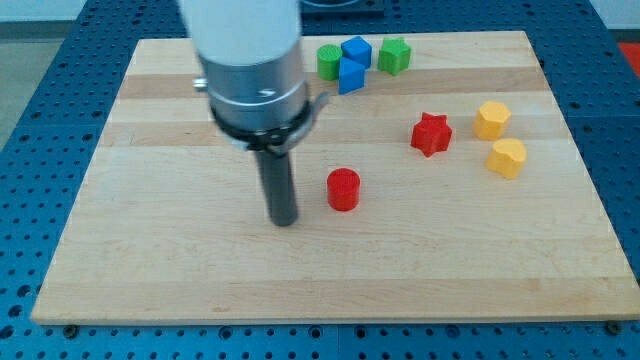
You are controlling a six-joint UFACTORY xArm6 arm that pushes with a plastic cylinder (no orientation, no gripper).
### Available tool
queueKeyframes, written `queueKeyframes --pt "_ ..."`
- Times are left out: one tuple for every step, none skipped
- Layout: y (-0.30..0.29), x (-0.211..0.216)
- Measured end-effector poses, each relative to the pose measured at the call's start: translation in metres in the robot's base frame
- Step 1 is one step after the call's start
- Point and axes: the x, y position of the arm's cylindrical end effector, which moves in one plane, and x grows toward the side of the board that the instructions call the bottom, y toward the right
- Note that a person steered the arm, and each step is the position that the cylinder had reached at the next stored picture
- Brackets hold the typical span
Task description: Push the red star closer to the red star
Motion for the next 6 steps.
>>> queueKeyframes --pt "0.037 -0.009" --pt "0.049 -0.019" --pt "0.052 -0.032" --pt "0.052 -0.047" --pt "0.056 -0.058" --pt "0.068 -0.063"
